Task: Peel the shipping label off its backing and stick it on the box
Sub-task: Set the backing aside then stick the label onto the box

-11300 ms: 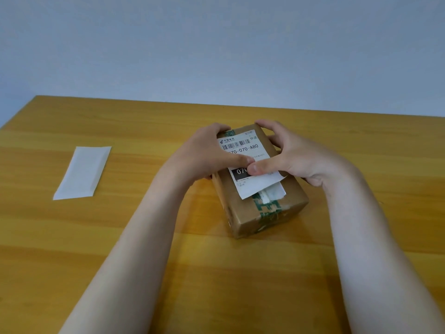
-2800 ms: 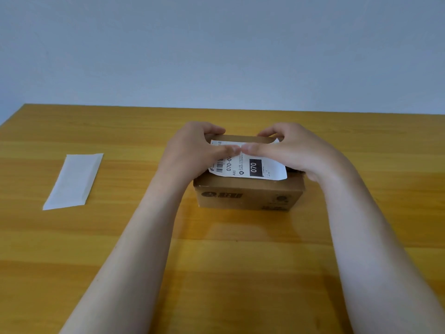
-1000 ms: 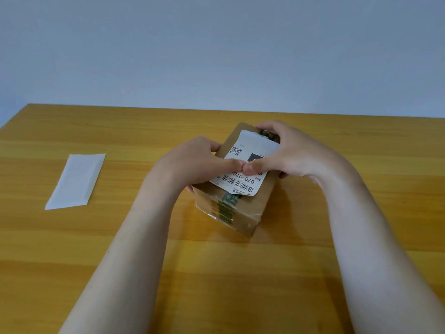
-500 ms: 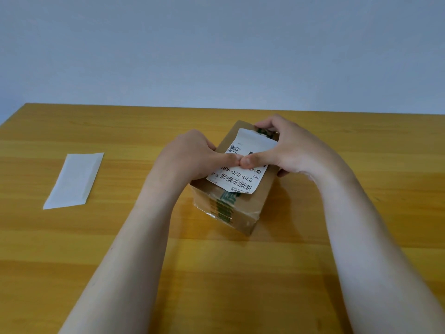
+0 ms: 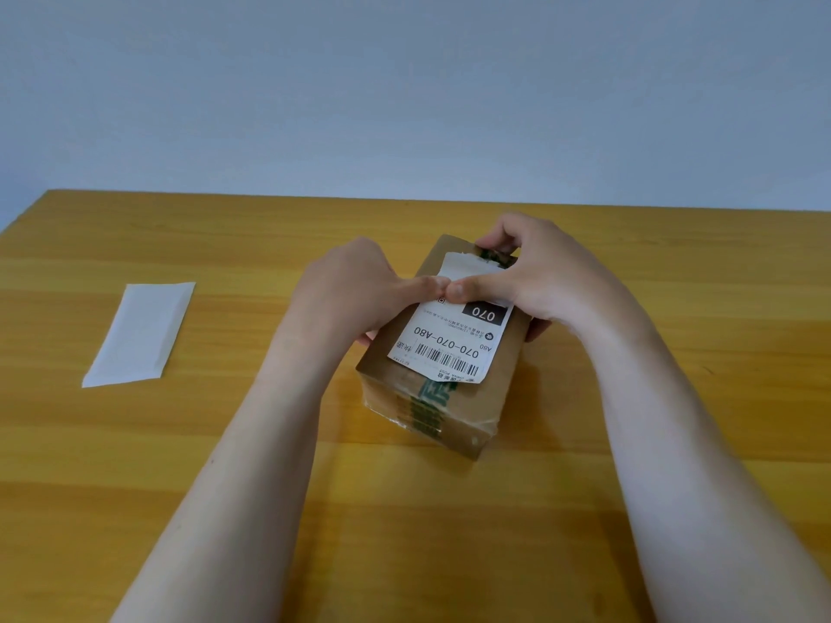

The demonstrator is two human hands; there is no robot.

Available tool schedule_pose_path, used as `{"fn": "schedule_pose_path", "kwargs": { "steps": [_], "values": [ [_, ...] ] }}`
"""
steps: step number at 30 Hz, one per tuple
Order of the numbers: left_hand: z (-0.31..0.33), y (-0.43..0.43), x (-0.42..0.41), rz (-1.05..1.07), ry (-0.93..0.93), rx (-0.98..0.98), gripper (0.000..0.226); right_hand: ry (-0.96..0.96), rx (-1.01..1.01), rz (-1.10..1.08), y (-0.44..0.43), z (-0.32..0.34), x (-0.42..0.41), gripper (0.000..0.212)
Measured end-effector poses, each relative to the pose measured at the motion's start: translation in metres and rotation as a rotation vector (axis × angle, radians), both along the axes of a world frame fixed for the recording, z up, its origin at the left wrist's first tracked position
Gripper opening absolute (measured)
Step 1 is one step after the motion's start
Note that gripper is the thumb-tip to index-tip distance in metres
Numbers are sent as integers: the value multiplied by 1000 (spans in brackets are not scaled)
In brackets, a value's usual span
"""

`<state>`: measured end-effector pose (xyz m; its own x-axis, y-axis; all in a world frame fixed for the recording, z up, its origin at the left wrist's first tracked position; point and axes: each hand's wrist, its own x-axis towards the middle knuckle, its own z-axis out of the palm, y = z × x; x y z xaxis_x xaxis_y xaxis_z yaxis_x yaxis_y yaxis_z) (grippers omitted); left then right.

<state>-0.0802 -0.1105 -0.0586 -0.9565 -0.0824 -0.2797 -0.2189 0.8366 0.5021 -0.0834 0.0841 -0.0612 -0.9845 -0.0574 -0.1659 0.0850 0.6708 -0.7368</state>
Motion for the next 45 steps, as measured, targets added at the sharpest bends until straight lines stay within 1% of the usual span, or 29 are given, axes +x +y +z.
{"fn": "schedule_pose_path", "kwargs": {
  "steps": [3, 6, 12, 16, 23, 26, 29, 33, 34, 36, 39, 40, 42, 44, 45],
  "values": [
    [0, 1, 1, -7, -8, -24, 61, 11, -16, 3, 0, -2, -2, 62],
    [-4, 2, 1, -23, 45, -69, 68, 26, -63, -7, 0, -6, -4, 53],
    [-3, 1, 2, -33, 18, -94, 68, 3, -76, 0, 0, -6, -5, 50],
    [-3, 4, 4, -26, 23, -127, 68, 8, -74, -8, -2, -5, -4, 42],
    [-1, 6, 5, -17, 13, -154, 69, 7, -94, -16, -2, -4, -3, 43],
    [-3, 7, 6, -11, -4, -138, 72, 19, -90, -25, -4, -6, -4, 39],
    [-5, 7, 5, -22, -25, -102, 71, 78, -55, -26, -4, -9, -4, 38],
    [-10, 4, 1, -21, -36, -29, 69, 77, -91, 2, -4, -10, -7, 29],
    [-11, 2, 0, -6, -12, -17, 67, 74, -110, 19, -5, -8, -7, 31],
    [-11, -3, -1, 37, 61, 7, 59, 59, -180, 39, -5, -6, -5, 45],
    [-12, -11, -5, 101, 197, 65, 39, 45, -282, 16, 2, -4, -7, 65],
    [-11, -12, -5, 110, 225, 83, 38, 24, -293, 21, 5, -4, -8, 71],
    [-7, -10, -4, 86, 207, 160, 49, -41, -293, 57, 8, -5, -8, 81],
    [-3, -5, 0, 28, 133, 265, 66, -87, -254, 109, 11, -7, -8, 91],
    [-2, -2, 1, -9, 106, 284, 76, -106, -234, 133, 12, -8, -9, 98]
  ]
}}
